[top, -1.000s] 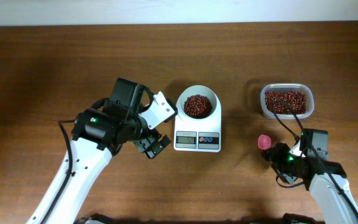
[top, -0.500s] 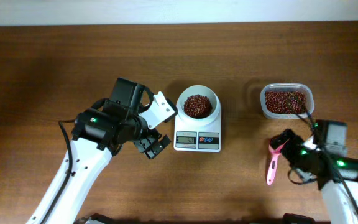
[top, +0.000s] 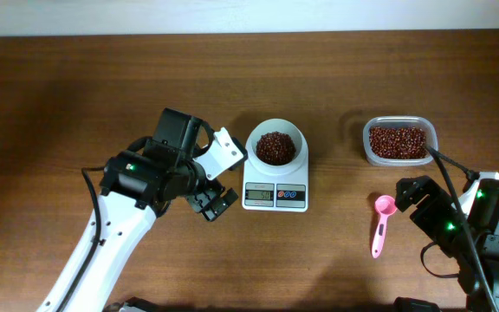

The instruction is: Scoop and weigh 50g on scale

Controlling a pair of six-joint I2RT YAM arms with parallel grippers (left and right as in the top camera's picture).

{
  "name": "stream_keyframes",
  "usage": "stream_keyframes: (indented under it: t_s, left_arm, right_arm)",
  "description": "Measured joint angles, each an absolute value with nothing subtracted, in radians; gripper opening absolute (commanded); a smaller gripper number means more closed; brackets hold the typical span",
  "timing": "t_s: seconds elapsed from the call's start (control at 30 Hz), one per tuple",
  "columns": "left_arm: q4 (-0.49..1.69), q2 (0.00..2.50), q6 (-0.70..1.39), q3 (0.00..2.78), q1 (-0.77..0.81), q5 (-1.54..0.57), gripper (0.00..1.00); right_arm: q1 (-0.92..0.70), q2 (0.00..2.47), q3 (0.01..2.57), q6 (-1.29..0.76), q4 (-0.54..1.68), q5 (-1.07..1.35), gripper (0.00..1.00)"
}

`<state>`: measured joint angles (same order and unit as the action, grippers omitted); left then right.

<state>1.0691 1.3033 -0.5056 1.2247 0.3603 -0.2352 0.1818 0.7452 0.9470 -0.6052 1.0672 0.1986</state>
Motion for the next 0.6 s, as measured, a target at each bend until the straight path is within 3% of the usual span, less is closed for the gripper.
stream_keyframes:
  t_s: [0.27, 0.43, 0.6]
  left_arm:
    - [1.069, 1.303, -0.506, 1.225, 0.36, -0.235, 0.99]
    - [1.07, 1.303, -0.506, 1.225, 0.36, -0.236, 0.99]
    - [1.07, 1.303, -0.506, 1.225, 0.36, -0.235, 0.99]
  right_arm:
    - [0.124, 0.705, 0.947, -0.602, 1.071, 0.154, 0.99]
    - [0.05, 0.529, 0.941, -0.602, 1.07, 0.027, 0.99]
    - [0.046, 0.285, 0.776, -0.599, 0.936, -0.009, 0.99]
